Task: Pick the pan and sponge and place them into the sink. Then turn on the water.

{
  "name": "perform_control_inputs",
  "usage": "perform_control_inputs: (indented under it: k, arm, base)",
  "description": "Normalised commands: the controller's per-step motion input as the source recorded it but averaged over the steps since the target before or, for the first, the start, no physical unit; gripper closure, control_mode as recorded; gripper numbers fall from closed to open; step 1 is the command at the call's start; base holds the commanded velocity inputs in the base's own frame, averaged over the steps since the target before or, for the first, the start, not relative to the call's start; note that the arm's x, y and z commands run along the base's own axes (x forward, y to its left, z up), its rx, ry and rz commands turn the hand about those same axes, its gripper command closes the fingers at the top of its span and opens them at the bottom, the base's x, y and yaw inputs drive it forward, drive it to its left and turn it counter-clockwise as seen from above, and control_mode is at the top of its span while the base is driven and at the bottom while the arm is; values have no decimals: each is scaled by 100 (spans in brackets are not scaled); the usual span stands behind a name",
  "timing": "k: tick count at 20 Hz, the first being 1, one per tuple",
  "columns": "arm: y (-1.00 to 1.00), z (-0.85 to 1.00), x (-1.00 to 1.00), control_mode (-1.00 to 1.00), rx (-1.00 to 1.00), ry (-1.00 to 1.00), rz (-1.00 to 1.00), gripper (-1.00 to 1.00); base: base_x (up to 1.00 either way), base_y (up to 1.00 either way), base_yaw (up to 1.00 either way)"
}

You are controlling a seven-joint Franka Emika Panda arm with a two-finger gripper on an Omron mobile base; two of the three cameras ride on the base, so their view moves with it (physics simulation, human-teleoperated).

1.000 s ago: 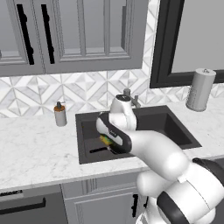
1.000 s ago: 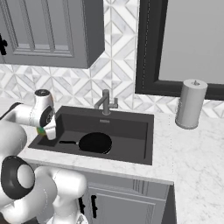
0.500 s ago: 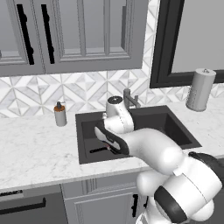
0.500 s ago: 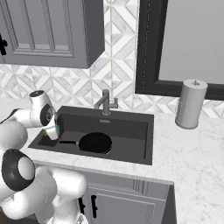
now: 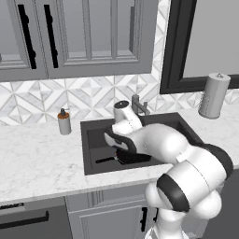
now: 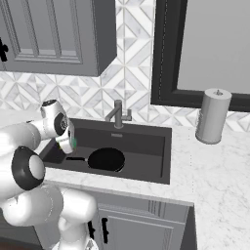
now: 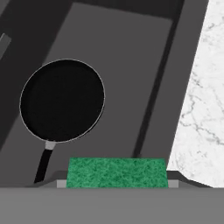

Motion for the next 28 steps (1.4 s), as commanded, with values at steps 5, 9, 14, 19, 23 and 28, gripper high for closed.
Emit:
perform_control_inputs:
  k: [5, 9, 14, 19, 23, 28]
  arm:
    - [-30, -37, 22, -100, -7, 0, -7, 100]
    - [-33, -40, 25, -100, -6, 0, -6, 100]
    - [-18, -41, 32, -100, -2, 0, -3, 100]
    - [0, -35, 37, -100, -3, 1, 0, 100]
    - [0, -25, 42, -100, -8, 3, -1, 100]
    - [0, -32, 34, -100, -11, 0, 0, 100]
  base:
    - [0, 0, 0]
    - [0, 0, 0]
    - [0, 0, 0]
    - [0, 0, 0]
    - [0, 0, 0]
    - [0, 0, 0]
